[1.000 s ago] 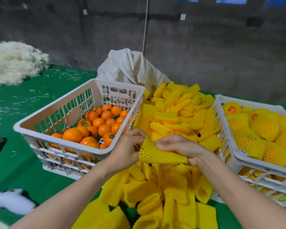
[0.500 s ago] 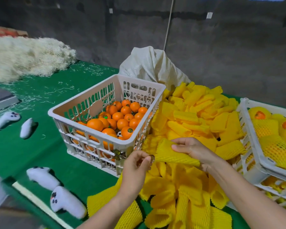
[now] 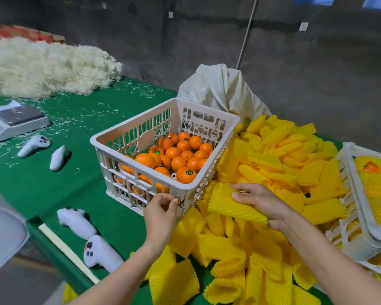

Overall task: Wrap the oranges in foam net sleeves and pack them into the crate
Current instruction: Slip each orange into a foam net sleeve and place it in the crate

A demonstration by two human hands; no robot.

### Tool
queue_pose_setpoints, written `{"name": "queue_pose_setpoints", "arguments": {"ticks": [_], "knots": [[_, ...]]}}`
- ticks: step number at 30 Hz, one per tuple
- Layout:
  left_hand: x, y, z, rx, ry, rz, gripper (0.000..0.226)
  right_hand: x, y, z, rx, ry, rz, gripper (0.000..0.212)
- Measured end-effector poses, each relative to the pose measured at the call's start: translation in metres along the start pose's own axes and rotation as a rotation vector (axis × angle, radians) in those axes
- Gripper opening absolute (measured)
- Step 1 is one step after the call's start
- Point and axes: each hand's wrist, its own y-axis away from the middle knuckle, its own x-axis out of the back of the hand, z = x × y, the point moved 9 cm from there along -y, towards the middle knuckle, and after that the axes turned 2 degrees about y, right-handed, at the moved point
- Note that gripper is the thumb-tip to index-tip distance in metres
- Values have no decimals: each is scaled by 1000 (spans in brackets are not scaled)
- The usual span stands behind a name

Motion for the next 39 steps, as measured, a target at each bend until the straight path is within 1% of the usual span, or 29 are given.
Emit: {"name": "queue_pose_setpoints", "arguments": {"ticks": [2,3,5,6,7,9,12,15,16,20,21,23,25,27,28,30,32,33,34,37,39], "knots": [[-1,0,0,-23,-51,-5,13,1,2,0,0,-64,-10,16],[0,-1,-1,-12,-54,2,15,0,3,-1,-2,-112,-26,15],[7,-4,-4,33,-37,36,30,-5,5,-3,-1,-202,-62,15],[10,-4,-2,19,-50,49,32,-7,6,-5,4,-234,-80,14],[13,-3,3,-35,-70,47,31,-10,6,-7,9,-255,-97,14],[10,6,24,-203,-65,-3,30,-14,6,-10,21,-263,-125,15],[1,26,69,-467,51,-99,31,-19,7,-14,33,-273,-167,16],[-20,34,104,-562,144,-260,36,-23,10,-17,52,-323,-215,26],[-26,36,114,-588,157,-308,33,-23,12,-19,54,-337,-228,29],[-45,39,143,-684,162,-441,13,-15,18,-19,67,-293,-214,23],[-51,38,147,-688,149,-477,10,-11,18,-20,79,-281,-195,26],[-62,29,152,-633,141,-567,6,0,17,-27,141,-250,-148,38],[-73,17,159,-572,164,-641,8,6,18,-43,240,-258,-128,43],[-77,2,168,-544,174,-651,17,7,17,-63,322,-345,-108,34],[-79,-6,171,-535,182,-644,17,9,13,-70,346,-352,-66,30],[-79,-25,175,-522,175,-629,12,11,3,-80,384,-293,66,23],[-77,-46,178,-533,100,-617,13,14,-8,-89,425,-265,185,12],[-78,-57,177,-526,61,-643,15,15,-13,-94,442,-286,228,10],[-79,-67,175,-503,40,-698,15,16,-20,-99,460,-308,266,13],[-81,-102,159,-325,78,-857,12,15,-42,-107,460,-351,347,17],[-85,-123,145,-174,138,-945,11,5,-63,-104,409,-406,330,15]]}}
